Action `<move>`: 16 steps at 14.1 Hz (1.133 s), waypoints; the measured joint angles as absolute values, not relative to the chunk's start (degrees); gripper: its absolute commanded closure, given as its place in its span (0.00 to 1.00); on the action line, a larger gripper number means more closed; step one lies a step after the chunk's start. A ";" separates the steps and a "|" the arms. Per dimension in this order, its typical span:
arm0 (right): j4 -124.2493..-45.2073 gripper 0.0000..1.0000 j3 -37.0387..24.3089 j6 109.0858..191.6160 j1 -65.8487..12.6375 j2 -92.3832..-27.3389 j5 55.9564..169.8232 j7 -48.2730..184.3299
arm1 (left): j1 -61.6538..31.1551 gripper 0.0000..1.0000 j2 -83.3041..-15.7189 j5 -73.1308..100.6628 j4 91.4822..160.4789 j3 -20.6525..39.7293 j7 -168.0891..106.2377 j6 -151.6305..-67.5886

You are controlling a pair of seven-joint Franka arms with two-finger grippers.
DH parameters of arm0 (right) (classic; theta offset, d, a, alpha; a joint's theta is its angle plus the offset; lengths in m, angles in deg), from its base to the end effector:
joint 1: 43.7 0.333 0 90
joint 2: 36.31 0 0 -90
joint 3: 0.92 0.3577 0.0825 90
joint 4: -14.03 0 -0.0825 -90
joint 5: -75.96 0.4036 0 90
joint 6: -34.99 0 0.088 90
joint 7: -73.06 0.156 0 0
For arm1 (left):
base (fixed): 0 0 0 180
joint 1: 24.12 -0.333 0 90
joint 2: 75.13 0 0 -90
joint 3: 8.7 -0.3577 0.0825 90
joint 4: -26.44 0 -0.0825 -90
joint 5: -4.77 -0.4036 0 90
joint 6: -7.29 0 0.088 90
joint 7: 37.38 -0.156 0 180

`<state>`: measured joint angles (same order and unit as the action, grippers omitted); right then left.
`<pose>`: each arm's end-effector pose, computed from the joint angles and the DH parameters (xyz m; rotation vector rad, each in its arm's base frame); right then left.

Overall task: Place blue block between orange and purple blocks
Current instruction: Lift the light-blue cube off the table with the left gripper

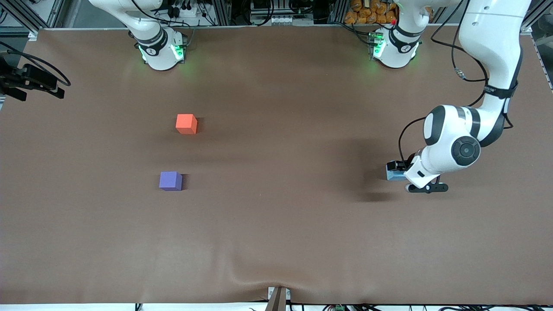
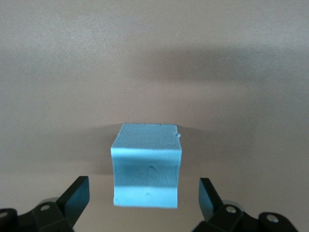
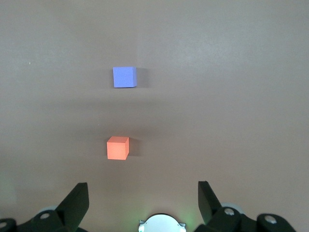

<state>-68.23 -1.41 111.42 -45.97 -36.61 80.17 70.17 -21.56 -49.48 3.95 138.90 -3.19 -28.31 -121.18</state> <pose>0.5446 -0.0136 0.6603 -3.0600 -0.0240 0.1582 0.6151 -0.0856 0.2070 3.1236 0.0212 -0.2645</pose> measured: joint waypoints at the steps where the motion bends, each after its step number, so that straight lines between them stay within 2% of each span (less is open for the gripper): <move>1: -68.23 0.00 -1.41 111.42 -45.97 -36.61 80.17 70.17 | -21.56 0.00 -48.84 3.91 138.90 -3.19 -28.31 -121.43; 4: -68.23 0.00 -1.41 111.39 -45.97 -36.61 80.17 70.17 | -21.56 0.00 -47.30 3.89 138.89 -3.19 -28.31 -121.60; 5: -68.23 0.00 -1.41 111.37 -45.97 -36.61 80.17 70.17 | -21.55 0.13 -46.83 3.89 138.89 -3.19 -28.31 -121.61; 6: -68.23 0.00 -1.41 111.35 -45.97 -36.61 80.17 70.17 | -21.55 0.59 -46.39 3.88 138.87 -3.19 -28.31 -121.69; 7: -68.23 0.00 -1.41 111.34 -45.97 -36.61 80.17 70.17 | -21.56 0.78 -46.07 3.88 138.78 -3.21 -28.31 -121.91; 9: -68.23 0.00 -1.41 111.32 -45.97 -36.61 80.17 70.17 | -21.56 0.95 -45.95 3.88 138.07 -3.26 -28.31 -122.09; 11: -68.23 0.00 -1.41 111.30 -45.97 -36.61 80.17 70.17 | -21.57 1.00 -45.95 3.86 137.37 -3.30 -28.31 -122.09; 16: -68.23 0.00 -1.41 111.29 -45.97 -36.61 80.17 70.17 | -21.84 1.00 -48.73 3.85 135.60 -3.39 -28.26 -121.86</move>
<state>-68.23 -1.41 111.29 -45.97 -36.61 80.17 70.17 -21.84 -48.73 3.85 135.60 -3.39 -28.26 -121.86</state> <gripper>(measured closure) 0.000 0.471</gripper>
